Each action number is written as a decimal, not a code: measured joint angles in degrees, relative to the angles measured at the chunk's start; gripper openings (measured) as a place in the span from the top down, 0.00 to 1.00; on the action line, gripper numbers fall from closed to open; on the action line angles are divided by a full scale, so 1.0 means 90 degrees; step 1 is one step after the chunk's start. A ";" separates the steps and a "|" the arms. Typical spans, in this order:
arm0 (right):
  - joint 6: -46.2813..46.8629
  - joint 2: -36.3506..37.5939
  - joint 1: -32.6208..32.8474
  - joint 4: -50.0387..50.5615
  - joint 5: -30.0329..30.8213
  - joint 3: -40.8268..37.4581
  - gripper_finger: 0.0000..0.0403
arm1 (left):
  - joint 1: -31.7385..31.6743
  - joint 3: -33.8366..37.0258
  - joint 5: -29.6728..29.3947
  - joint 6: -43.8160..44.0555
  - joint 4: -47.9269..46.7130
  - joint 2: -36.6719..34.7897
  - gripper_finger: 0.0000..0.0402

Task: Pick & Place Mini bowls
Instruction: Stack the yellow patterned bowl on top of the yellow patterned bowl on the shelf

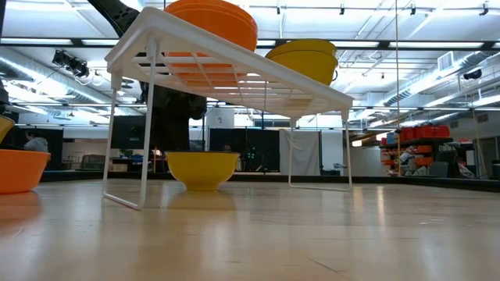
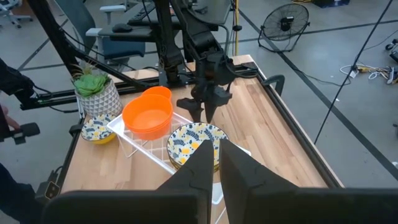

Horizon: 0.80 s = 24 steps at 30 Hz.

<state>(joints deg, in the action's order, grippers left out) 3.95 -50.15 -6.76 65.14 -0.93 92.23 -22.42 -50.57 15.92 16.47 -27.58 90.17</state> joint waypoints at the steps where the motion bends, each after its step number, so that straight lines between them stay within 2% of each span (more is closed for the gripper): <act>1: -0.0002 0.0000 0.0000 0.0000 0.0000 0.0000 0.92 | 0.0024 0.0000 -0.0077 0.0054 0.0000 0.0000 0.40; 7: 0.0000 -0.0001 0.0000 0.0002 -0.0002 0.0000 0.92 | 0.0025 0.0000 -0.0149 0.0104 -0.0007 0.0000 0.48; 24: 0.0000 0.0000 0.0000 0.0000 -0.0001 0.0000 0.92 | 0.0025 -0.0002 -0.0172 -0.0063 -0.0024 -0.0002 0.89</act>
<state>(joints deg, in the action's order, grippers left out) 3.95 -50.15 -6.76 65.14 -0.94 92.23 -22.20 -50.59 14.37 15.90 -27.80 90.15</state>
